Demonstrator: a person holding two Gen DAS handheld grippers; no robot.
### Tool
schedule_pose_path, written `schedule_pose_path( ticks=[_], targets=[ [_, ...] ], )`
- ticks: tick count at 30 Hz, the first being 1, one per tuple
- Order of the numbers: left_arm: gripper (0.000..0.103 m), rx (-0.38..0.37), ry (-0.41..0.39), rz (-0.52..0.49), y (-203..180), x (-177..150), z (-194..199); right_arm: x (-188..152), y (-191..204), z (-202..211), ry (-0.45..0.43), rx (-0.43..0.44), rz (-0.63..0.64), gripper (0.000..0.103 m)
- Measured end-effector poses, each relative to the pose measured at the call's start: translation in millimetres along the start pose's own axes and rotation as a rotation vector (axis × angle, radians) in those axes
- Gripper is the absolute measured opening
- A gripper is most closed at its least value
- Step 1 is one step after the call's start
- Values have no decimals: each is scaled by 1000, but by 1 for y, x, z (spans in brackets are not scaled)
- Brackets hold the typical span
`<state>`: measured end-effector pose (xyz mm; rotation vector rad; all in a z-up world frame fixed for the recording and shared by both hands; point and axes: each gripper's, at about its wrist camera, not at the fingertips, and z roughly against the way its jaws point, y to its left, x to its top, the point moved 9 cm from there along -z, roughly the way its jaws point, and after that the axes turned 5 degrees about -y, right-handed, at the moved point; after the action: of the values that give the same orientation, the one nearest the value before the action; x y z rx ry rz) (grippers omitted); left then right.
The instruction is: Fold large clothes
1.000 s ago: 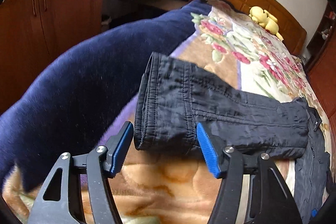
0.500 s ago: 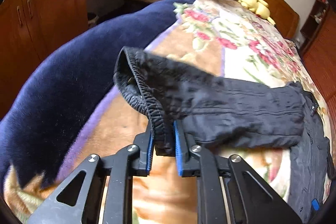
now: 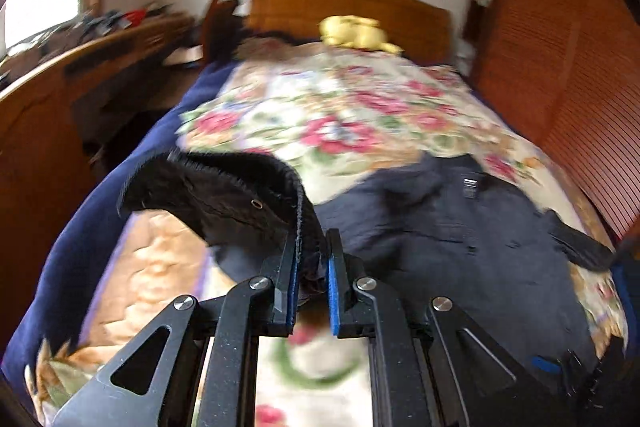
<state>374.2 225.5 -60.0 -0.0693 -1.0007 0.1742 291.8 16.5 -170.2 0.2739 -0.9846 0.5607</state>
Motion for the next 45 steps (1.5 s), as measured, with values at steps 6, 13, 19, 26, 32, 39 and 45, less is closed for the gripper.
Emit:
schedule_pose_path(
  ticks=[6,13,19,26,32,39,45],
  targets=[
    [12,-103,15,-102,-86,-19,10,7,-35,26,-40,-35,-46,103],
    [31,-157,76,-158,-128,-67,16,4,-60,40,-61,-84,-78,103],
    [37,-168,62,-146,-129,-89,38,6,-50,39,-57,-83,-69,103],
    [55,-123,67,-91,-89,-120,51,13,-41,37,-29,-27,-39,103],
    [59,-52,43,-75,-53,-132,58,33,-33,32,5,39,-8,103],
    [59,-22,23,-60,-31,-133,58,62,-23,10,47,56,90,103],
    [59,-38,7,-55,-27,-131,62,70,-9,-41,104,64,137,103]
  ],
)
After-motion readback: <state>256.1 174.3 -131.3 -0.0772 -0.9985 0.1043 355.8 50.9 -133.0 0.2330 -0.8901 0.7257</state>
